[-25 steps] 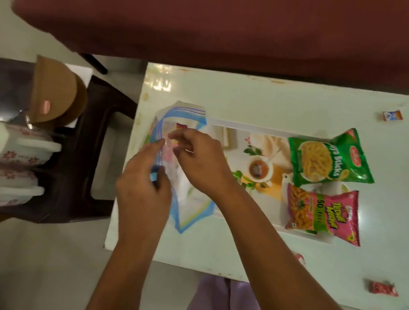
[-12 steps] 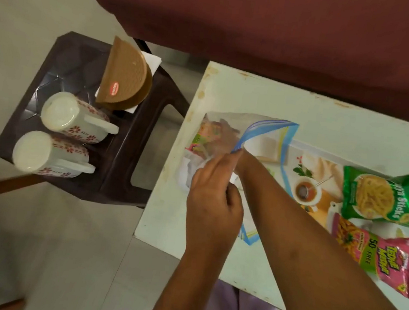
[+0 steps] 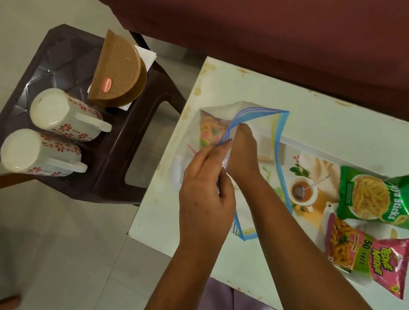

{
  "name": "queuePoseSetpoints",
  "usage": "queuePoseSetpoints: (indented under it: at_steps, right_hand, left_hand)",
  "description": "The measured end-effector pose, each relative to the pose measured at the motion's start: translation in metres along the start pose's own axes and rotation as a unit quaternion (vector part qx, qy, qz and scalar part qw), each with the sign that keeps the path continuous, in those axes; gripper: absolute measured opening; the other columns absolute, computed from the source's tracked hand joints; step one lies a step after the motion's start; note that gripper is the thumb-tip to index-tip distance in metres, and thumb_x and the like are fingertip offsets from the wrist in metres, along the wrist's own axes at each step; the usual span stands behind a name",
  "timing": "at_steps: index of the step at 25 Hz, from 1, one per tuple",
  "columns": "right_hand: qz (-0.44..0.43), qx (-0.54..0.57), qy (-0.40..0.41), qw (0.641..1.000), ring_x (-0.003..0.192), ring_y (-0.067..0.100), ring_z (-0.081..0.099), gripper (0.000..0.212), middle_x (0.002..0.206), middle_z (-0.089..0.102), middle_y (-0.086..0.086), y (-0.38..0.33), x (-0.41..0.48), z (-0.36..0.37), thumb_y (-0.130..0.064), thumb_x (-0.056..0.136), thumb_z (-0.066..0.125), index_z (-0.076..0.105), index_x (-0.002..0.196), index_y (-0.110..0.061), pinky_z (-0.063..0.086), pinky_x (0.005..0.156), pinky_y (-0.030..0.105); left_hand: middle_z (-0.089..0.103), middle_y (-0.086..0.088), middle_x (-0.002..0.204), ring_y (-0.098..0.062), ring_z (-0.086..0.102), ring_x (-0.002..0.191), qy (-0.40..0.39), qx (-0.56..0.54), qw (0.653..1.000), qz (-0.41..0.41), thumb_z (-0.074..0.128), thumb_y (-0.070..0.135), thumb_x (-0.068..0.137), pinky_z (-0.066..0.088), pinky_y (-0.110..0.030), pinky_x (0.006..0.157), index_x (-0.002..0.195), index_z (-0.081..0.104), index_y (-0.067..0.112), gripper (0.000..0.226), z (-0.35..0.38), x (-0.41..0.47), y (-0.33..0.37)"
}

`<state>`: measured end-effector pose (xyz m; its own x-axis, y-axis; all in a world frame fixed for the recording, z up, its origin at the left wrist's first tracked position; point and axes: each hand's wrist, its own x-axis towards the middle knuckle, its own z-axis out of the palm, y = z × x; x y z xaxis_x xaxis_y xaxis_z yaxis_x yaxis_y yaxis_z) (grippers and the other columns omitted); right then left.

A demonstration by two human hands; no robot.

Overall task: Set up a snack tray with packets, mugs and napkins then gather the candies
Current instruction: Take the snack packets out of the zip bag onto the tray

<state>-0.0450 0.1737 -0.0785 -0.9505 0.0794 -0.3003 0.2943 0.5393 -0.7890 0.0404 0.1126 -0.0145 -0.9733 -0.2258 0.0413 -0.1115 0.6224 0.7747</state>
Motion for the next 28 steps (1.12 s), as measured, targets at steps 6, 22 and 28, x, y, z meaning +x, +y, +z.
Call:
queuePoseSetpoints:
  at_steps: [6, 22, 28]
  right_hand:
    - [-0.1, 0.041, 0.219, 0.97, 0.096, -0.004, 0.051, 0.031, 0.106, 0.054, -0.01, 0.008, -0.061, -0.097, -0.023, 0.081, 0.069, 0.065, 0.111, -0.02, 0.041, 0.077, 0.002]
    - [0.176, 0.548, 0.12, 0.809, 0.076, 0.025, 0.073, 0.054, 0.092, 0.074, 0.01, 0.084, -0.066, -0.143, -0.022, 0.062, 0.079, 0.06, 0.11, -0.007, 0.058, 0.067, 0.038]
    - [0.09, 0.358, -0.036, 0.929, 0.076, 0.019, 0.073, 0.021, 0.084, 0.075, 0.002, 0.087, -0.069, -0.158, -0.013, 0.076, 0.076, 0.066, 0.094, -0.015, 0.059, 0.067, 0.032]
  left_hand:
    - [0.048, -0.001, 0.131, -0.006, 0.049, 0.118, -0.023, -0.007, 0.999, -0.027, 0.056, 0.015, 0.091, 0.056, -0.017, 0.08, 0.129, 0.052, 0.021, 0.038, 0.012, 0.006, 0.018]
    - [0.045, -0.008, 0.136, -0.019, 0.047, 0.122, -0.109, 0.096, 0.989, -0.028, 0.042, 0.001, 0.094, 0.035, -0.017, 0.096, 0.12, 0.061, 0.01, 0.034, 0.041, 0.004, 0.033]
    - [0.049, 0.003, 0.116, -0.01, 0.056, 0.09, -0.116, 0.028, 0.991, -0.063, 0.046, 0.039, 0.092, 0.043, -0.002, 0.064, 0.112, 0.063, 0.007, 0.042, 0.044, 0.004, 0.043]
